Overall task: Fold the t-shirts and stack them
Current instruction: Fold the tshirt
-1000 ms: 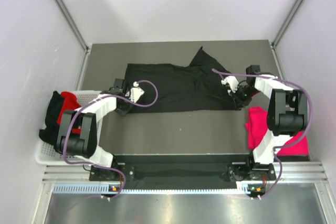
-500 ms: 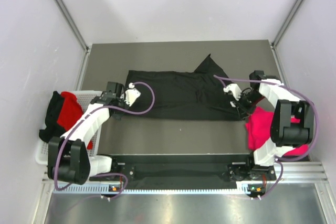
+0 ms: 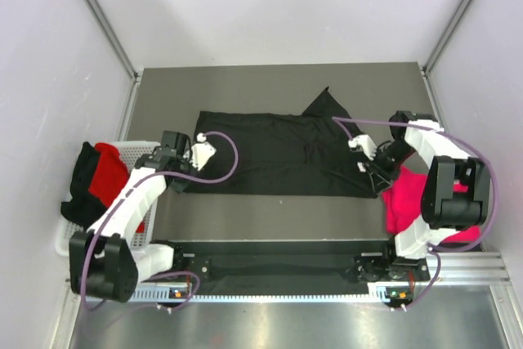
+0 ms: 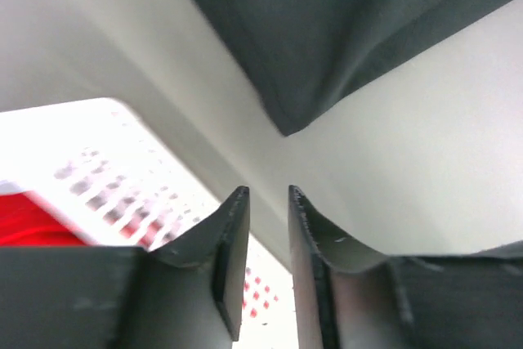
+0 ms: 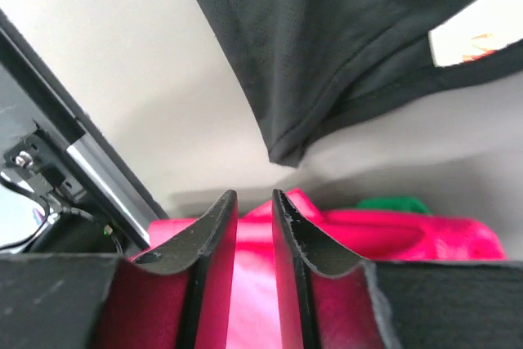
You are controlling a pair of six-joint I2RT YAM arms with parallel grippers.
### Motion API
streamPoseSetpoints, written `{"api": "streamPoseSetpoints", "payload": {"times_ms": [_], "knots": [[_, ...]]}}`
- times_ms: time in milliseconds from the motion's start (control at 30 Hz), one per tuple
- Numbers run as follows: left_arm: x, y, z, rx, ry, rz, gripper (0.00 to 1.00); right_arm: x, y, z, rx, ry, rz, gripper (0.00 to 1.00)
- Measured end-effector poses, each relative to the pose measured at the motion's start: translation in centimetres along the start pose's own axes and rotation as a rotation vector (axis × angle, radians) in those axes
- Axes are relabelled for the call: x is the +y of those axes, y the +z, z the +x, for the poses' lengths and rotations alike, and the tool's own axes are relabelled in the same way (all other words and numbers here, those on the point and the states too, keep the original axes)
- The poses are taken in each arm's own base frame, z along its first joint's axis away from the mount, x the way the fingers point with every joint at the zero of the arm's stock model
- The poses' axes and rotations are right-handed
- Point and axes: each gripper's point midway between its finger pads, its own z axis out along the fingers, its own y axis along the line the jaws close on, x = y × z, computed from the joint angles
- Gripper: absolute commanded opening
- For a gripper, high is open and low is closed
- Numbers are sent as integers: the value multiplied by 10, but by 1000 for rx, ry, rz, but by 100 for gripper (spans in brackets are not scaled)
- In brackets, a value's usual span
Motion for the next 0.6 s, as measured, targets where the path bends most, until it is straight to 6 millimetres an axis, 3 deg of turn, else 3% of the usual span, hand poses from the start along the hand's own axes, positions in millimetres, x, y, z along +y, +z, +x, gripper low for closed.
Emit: {"api": "streamPoseSetpoints", "payload": {"times_ms": [67, 167, 267, 400, 600], "knots": [[5, -14, -7, -39, -2, -25, 39, -3, -11, -6, -8, -11, 11, 26], [21, -36, -29, -130, -8, -84, 41, -15, -33, -24, -49, -32, 64, 28], [33, -42, -49, -174, -27, -112, 41, -35, -55, -51, -124, -34, 135, 27], [44, -23, -69, -153, -73, -97, 40, -70, -64, -87, -210, -4, 204, 27], [48, 11, -83, -124, -158, -72, 38, -127, -56, -143, -295, -25, 320, 24]]}}
